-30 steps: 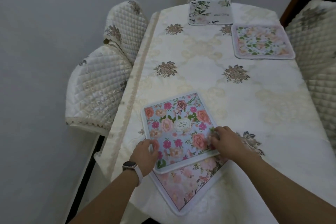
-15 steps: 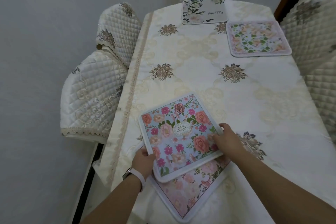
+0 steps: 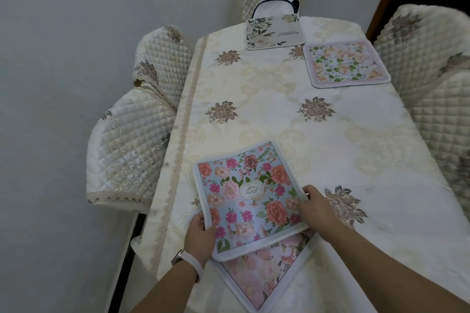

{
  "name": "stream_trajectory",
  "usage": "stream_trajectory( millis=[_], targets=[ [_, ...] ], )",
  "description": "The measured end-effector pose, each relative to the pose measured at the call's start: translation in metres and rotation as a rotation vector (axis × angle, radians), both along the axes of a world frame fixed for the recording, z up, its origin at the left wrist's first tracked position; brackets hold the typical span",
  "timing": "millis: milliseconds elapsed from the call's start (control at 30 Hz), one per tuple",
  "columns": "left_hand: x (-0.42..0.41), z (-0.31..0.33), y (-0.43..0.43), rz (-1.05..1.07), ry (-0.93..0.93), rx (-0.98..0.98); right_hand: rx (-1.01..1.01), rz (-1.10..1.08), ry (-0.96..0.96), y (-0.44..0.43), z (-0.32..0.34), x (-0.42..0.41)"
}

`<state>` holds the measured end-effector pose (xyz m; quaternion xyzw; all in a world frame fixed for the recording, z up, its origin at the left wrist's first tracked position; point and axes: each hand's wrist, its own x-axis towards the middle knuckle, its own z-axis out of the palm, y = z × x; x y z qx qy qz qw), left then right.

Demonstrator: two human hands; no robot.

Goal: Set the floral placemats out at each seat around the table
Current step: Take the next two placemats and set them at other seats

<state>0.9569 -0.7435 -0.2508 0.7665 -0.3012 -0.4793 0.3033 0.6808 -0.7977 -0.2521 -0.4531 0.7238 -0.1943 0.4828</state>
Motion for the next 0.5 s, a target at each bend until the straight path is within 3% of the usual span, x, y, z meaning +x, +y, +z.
stream_trajectory(
  millis=[500],
  targets=[
    [0.024, 0.029, 0.025, -0.135, 0.177, -0.133, -0.111, -0.166, 0.013, 0.075, 0.057, 0.015]
  ],
)
